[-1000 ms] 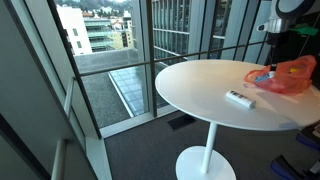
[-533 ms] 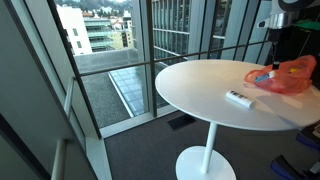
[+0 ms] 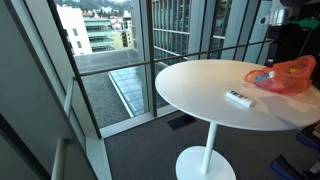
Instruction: Put the blue box in the plastic
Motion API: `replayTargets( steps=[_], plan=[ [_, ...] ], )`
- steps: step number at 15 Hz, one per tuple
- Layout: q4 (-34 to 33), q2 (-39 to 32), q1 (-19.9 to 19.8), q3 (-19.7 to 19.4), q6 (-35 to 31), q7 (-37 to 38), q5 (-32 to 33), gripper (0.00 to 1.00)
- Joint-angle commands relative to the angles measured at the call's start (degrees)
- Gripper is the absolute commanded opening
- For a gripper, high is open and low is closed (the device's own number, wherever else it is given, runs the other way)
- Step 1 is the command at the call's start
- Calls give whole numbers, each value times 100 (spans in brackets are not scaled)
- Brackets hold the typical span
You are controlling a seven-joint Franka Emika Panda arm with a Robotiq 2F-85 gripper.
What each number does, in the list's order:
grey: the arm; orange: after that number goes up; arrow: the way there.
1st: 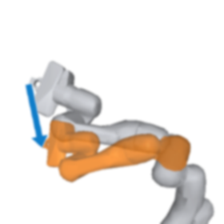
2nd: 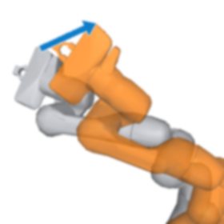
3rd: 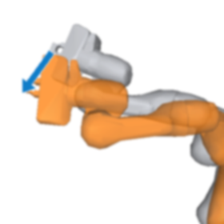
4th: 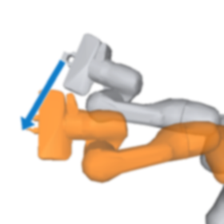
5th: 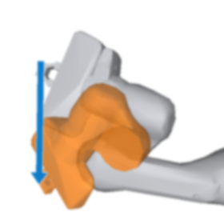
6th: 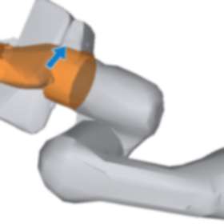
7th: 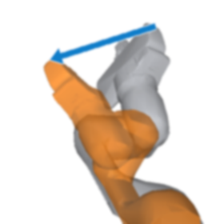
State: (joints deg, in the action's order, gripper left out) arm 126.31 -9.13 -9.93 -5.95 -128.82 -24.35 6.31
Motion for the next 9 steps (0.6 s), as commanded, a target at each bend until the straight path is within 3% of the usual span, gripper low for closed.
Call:
replayTargets(
  steps=[1, 5, 9],
  plan=[
    [179, 257, 72, -54, -206, 791, -31, 100],
    [199, 281, 95, -73, -283, 1272, 73, 100],
    [73, 100, 64, -50, -198, 1046, -9, 100]
  ],
)
